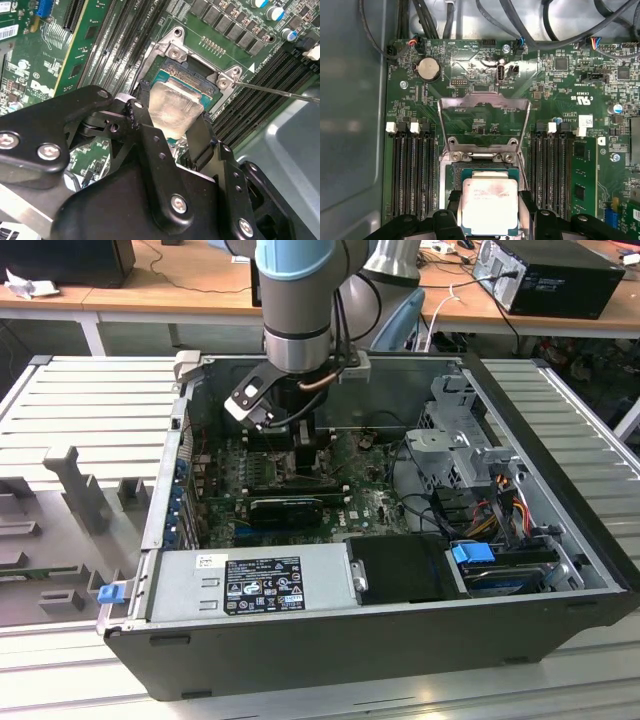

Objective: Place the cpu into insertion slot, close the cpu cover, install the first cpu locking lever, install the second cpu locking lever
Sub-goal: 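Place the cpu into insertion slot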

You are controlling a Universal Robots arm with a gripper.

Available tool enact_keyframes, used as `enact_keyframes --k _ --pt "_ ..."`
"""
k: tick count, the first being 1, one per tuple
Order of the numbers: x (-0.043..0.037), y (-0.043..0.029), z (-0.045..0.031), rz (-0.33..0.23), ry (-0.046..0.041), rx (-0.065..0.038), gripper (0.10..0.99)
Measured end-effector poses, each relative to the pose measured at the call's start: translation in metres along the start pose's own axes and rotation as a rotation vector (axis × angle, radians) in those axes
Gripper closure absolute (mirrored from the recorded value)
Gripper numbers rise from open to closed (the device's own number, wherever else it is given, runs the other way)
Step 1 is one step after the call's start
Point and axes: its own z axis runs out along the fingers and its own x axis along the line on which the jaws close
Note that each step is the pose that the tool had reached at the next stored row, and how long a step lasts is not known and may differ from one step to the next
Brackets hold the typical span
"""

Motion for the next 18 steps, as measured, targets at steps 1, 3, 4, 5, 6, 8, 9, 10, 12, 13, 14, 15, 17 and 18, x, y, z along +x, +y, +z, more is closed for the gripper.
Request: enact_keyframes --k 1,3,4,5,6,8,9,10,12,13,14,15,17,18 --pt "0.0000 -0.0001 0.0003 0.000 -0.0001 0.000 0.549" --pt "0.0000 -0.0001 0.0008 0.000 -0.0001 0.000 0.549" --pt "0.0000 -0.0001 0.0008 0.000 -0.0001 0.000 0.549" --pt "0.0000 -0.0001 0.0011 0.000 0.0000 0.000 0.549" --pt "0.0000 -0.0002 0.0018 0.000 0.0001 0.000 0.549" --pt "0.0002 -0.0004 0.0032 0.000 0.0001 0.000 0.549" --pt "0.0002 -0.0007 0.0051 0.000 0.0002 0.000 0.549" --pt "0.0005 -0.0008 0.0064 0.000 0.0001 0.000 0.549" --pt "0.0013 -0.0009 0.0075 0.000 0.0000 0.000 0.549" --pt "0.0018 -0.0009 0.0083 0.000 0.0002 0.000 0.549" --pt "0.0020 -0.0009 0.0090 0.000 0.0003 0.000 0.549" --pt "0.0020 -0.0009 0.0094 0.000 0.0002 0.000 0.549" --pt "0.0019 -0.0013 0.0099 0.001 -0.0001 0.000 0.549" --pt "0.0020 -0.0015 0.0104 0.001 0.0001 0.000 0.549"
